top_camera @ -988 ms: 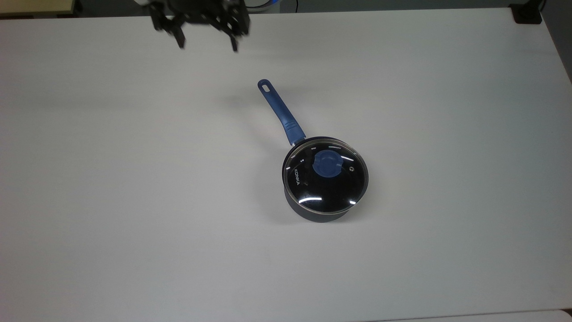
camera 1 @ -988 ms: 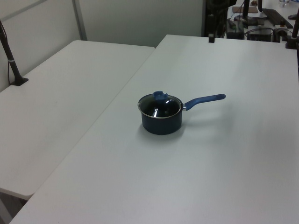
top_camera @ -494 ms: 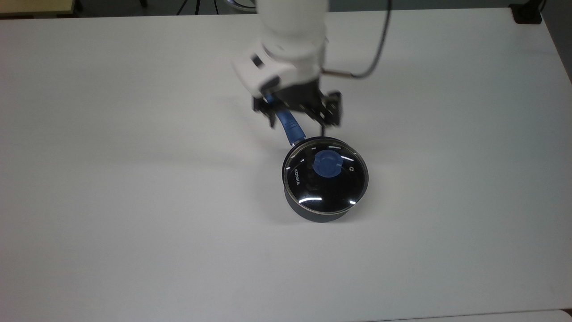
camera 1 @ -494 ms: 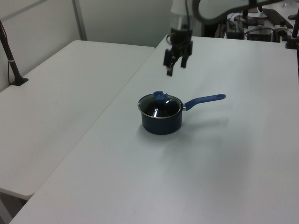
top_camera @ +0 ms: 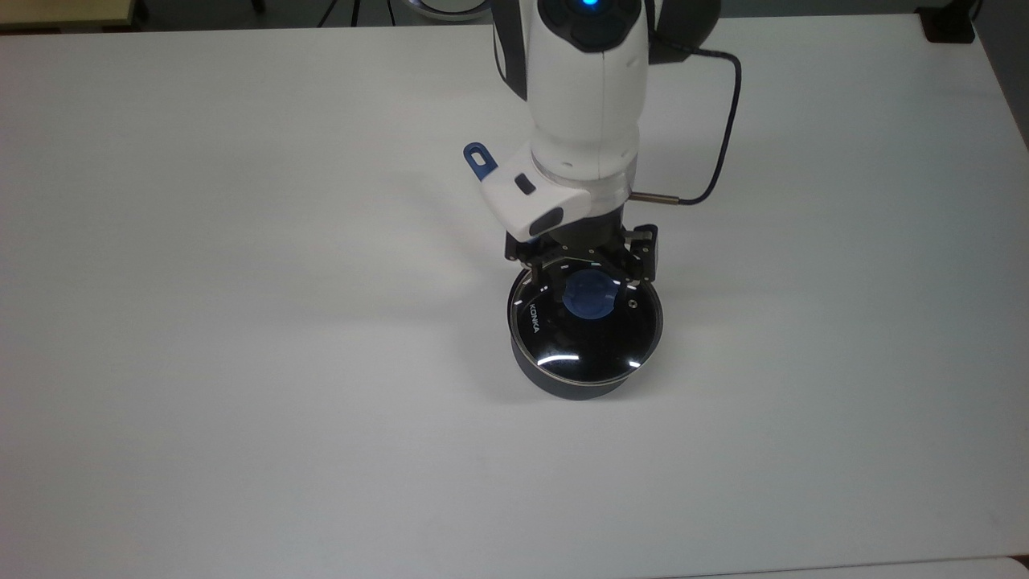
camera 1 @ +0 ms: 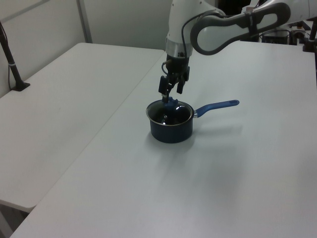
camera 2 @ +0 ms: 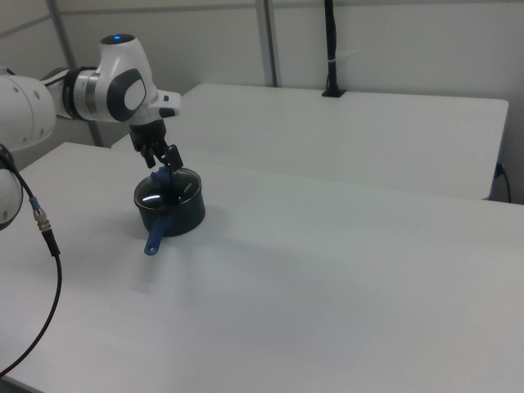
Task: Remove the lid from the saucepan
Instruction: 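Close the gripper on the blue knob of the glass lid, then lift the lid off the saucepan and carry it beside the handle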
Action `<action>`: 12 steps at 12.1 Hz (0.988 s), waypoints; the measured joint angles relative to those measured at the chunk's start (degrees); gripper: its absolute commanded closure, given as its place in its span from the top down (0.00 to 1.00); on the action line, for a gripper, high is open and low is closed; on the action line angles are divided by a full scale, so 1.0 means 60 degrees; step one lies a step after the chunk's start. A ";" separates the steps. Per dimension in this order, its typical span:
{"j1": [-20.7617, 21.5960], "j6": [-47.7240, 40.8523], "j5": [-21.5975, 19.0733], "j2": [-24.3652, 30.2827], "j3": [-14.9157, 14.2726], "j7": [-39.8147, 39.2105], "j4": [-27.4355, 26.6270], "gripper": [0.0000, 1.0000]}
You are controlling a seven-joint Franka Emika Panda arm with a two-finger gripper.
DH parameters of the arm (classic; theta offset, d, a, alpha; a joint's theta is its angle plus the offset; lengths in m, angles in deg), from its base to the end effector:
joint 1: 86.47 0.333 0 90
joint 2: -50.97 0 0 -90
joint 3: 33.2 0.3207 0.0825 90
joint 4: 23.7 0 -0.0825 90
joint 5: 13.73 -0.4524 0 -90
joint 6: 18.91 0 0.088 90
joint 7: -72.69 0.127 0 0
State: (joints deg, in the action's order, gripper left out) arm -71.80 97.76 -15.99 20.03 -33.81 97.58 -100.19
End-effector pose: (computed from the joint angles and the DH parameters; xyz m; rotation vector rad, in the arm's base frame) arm 0.7742 0.1985 0.3977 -3.0352 0.3075 -0.2165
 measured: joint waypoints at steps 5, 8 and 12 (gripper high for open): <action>0.0252 0.0004 0.0357 -0.0282 0.0000 0.0006 0.0009 0.49; 0.0250 0.0018 0.0389 -0.0302 -0.0001 0.0009 0.0036 0.41; 0.0212 0.0043 0.0648 -0.0211 -0.0014 0.0009 0.0272 0.38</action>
State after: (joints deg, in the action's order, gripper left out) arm -70.53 98.01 -12.09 18.77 -33.90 97.64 -98.56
